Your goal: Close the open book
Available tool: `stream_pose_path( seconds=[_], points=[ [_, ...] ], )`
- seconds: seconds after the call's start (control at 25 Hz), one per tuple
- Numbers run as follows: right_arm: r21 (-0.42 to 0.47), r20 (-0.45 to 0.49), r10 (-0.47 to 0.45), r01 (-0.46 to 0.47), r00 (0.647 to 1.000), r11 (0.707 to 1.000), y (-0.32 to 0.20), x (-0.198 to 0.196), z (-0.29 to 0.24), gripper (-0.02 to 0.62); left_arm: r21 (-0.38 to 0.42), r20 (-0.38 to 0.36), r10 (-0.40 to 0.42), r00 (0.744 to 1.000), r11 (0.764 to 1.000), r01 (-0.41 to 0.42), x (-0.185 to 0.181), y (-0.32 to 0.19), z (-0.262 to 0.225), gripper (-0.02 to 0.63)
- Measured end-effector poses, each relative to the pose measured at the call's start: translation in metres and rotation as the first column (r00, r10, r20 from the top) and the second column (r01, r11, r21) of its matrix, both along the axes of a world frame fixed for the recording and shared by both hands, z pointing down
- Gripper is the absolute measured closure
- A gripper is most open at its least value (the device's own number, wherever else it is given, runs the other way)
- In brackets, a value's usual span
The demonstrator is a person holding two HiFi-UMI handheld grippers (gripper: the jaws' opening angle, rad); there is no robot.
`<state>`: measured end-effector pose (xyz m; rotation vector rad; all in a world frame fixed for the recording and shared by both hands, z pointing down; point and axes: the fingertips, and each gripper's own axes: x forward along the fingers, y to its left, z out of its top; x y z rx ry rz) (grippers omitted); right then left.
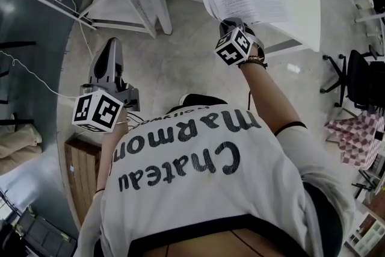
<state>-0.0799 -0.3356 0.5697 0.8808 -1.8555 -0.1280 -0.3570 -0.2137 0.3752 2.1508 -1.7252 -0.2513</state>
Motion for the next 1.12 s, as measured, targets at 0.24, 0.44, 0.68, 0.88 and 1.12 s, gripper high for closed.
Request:
stream_pose_path(
  seconds=[0.24, 0.44, 0.68, 0.88, 1.12],
  points=[
    [-0.013, 0.132, 0.084, -0.083, 0.988, 0.996, 0.005, 0.005, -0.020, 0.548, 0.011, -0.006, 0.019, 1.000, 1.000, -0.019, 0.008, -0.001, -0.003, 0.583],
    [-0.068, 0.303, 0.191, -0.179, 0.934, 0.982, 0.007, 0.012, -0.039, 0.548, 0.025, -0.021, 0.032, 0.999, 0.999, -0.032, 0.016, -0.004, -0.007, 0.583],
    [-0.057, 0.388, 0.225, -0.220, 0.894, 0.974, 0.006, 0.024, -0.063, 0.548, 0.042, -0.022, 0.052, 0.998, 0.998, -0.051, 0.026, -0.010, -0.014, 0.583],
    [-0.041, 0.415, 0.230, -0.235, 0.880, 0.971, 0.003, 0.033, -0.074, 0.548, 0.053, -0.023, 0.072, 0.997, 0.996, -0.071, 0.032, -0.020, -0.017, 0.583],
    [-0.025, 0.419, 0.241, -0.254, 0.875, 0.967, 0.001, 0.050, -0.083, 0.548, 0.058, -0.018, 0.107, 0.994, 0.993, -0.106, 0.048, -0.034, -0.024, 0.583]
  ],
)
